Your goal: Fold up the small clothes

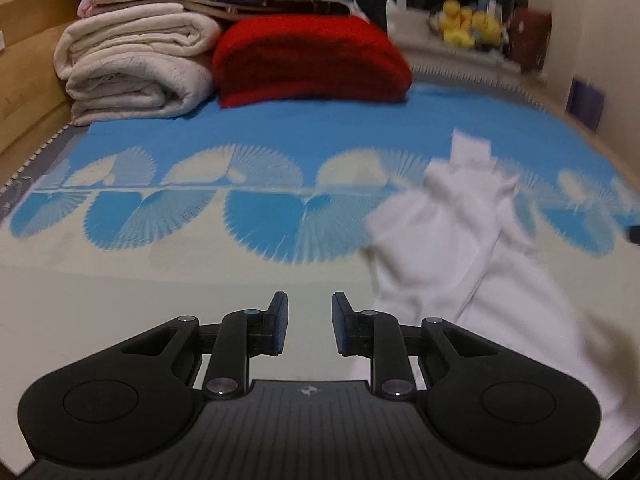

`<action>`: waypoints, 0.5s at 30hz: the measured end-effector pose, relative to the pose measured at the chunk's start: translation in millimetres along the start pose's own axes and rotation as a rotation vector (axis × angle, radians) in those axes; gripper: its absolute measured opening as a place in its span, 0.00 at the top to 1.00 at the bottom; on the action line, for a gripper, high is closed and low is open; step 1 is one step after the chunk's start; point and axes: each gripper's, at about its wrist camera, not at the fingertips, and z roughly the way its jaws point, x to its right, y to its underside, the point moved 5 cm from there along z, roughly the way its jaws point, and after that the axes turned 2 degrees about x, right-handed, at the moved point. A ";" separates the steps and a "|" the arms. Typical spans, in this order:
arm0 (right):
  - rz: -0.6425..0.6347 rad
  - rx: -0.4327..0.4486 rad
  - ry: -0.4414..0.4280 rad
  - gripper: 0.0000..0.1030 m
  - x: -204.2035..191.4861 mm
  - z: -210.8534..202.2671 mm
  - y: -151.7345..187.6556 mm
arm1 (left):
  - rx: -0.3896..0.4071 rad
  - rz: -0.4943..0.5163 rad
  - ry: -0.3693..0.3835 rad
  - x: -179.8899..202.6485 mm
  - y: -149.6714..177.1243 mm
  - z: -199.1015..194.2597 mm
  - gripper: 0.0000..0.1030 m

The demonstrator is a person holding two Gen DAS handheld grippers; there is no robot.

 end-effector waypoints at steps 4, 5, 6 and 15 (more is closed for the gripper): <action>0.110 0.061 -0.039 0.63 -8.5 24.0 -39.5 | -0.024 0.002 0.002 16.7 -8.1 14.7 0.84; 0.135 0.076 -0.055 0.63 -6.7 30.4 -41.3 | -0.029 0.008 0.008 20.1 -8.2 18.9 0.87; 0.160 0.076 -0.069 0.63 -2.9 38.1 -38.8 | -0.034 0.017 0.012 26.4 -8.7 21.2 0.88; 0.431 -0.327 -0.044 0.62 16.5 130.2 27.0 | 0.133 0.230 0.099 124.5 -58.3 44.6 0.92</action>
